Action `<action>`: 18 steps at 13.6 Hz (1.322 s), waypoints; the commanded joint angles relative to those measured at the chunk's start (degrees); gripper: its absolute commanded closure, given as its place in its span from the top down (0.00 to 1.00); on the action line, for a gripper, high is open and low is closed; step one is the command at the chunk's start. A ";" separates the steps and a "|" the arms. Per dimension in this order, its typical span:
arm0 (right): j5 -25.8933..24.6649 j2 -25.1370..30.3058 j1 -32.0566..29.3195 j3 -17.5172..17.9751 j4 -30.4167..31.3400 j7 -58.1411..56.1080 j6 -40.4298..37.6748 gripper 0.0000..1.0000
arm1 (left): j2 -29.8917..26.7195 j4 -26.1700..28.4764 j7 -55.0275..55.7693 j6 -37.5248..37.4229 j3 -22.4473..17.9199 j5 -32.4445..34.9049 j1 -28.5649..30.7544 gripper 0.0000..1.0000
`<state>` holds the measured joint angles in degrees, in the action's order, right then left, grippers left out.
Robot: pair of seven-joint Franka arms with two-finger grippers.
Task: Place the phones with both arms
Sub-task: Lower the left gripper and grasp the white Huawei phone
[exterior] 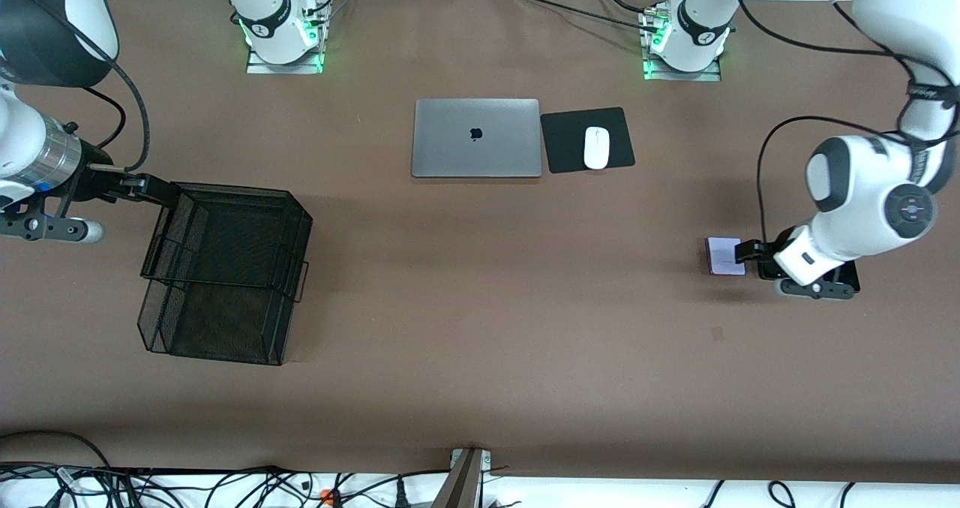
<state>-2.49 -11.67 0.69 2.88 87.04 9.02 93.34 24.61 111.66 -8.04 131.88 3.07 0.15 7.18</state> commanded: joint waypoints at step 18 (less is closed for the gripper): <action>1.08 -0.29 -0.60 0.38 -1.09 -0.58 -1.05 1.00 | 2.99 15.87 7.42 25.18 0.45 0.90 -0.68 1.00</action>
<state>-2.48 -11.67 0.68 2.88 87.04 9.02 93.33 27.12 127.37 -2.37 155.55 3.42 0.15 6.91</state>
